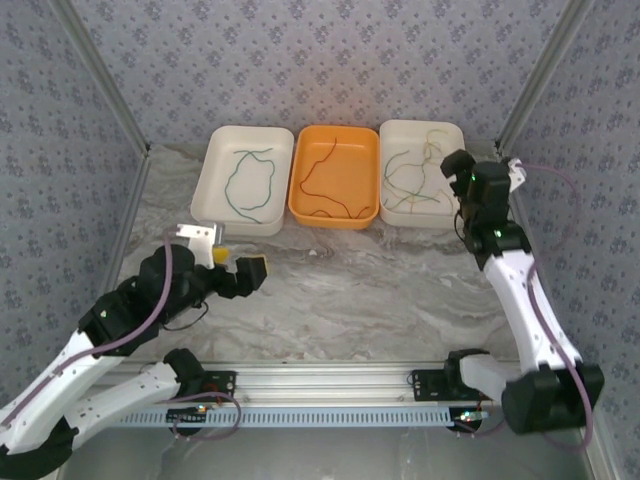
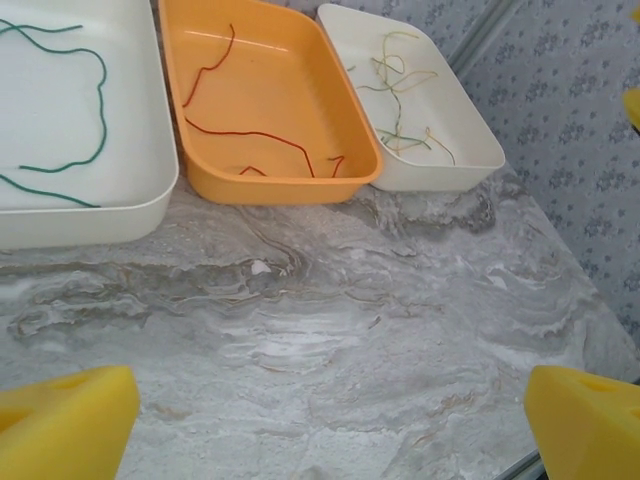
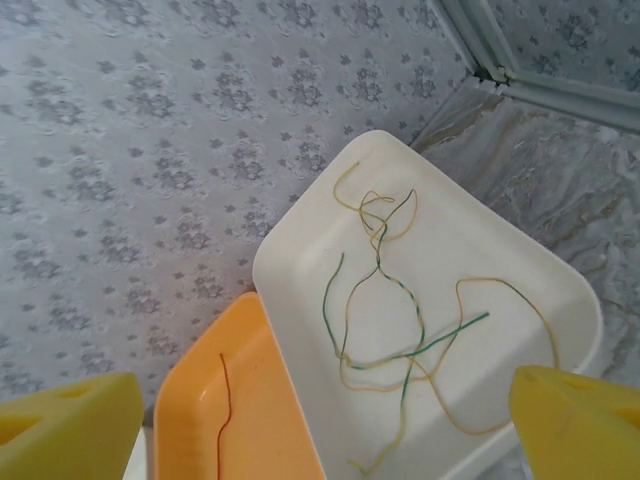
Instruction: Untangle the cables
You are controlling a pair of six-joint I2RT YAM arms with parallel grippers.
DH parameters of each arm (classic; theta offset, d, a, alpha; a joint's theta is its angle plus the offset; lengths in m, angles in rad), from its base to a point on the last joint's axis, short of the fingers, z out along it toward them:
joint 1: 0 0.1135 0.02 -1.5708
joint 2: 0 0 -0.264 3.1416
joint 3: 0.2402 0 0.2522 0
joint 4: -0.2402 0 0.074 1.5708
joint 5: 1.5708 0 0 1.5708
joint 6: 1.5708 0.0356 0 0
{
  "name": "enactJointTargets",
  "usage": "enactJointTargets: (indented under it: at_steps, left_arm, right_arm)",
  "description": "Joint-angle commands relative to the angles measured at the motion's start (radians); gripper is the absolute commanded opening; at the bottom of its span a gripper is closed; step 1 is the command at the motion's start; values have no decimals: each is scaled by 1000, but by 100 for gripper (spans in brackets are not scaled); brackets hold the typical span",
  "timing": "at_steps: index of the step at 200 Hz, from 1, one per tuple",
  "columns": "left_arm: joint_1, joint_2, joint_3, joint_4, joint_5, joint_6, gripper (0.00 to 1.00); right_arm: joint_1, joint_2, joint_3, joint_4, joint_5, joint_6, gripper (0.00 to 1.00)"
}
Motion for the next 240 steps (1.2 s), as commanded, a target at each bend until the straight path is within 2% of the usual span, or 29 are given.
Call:
enactJointTargets:
  at_steps: [1,31,55,93,122,144,166,182,197,214,240]
  left_arm:
    - [4,-42,53,-52,-35,16,99]
    - [18,-51,93,-59,11,64,99]
    - [21,-9,161,-71,64,104,99]
    - [33,224,434,-122,147,157,99]
    - [36,406,664,-197,108,146,99]
    - [65,444,719,-226,28,135,99]
    - [166,392,643,-223,-31,125,99]
    - [287,334,530,-205,-38,164,99]
    - [422,280,363,-131,14,241,99]
    - [544,226,122,6,20,298,99]
    - [609,135,-269,300,-30,352,99]
  right_arm:
    - [8,-166,-56,-161,-32,-207,99]
    - [6,-372,-68,-369,-86,-339,99]
    - [10,-470,-56,-479,-165,-433,99]
    - [10,-514,52,-598,-208,-483,99]
    - [10,-505,83,-623,-273,-486,99]
    - [9,-489,109,-680,-226,-455,99]
    - [9,-473,119,-735,-147,-464,99]
    - [8,-491,39,-678,-188,-560,99]
    - [8,-536,-109,-519,-193,-695,99]
    - [6,-603,-276,-374,-130,-712,99]
    - [-6,-673,-538,-107,-53,-720,99]
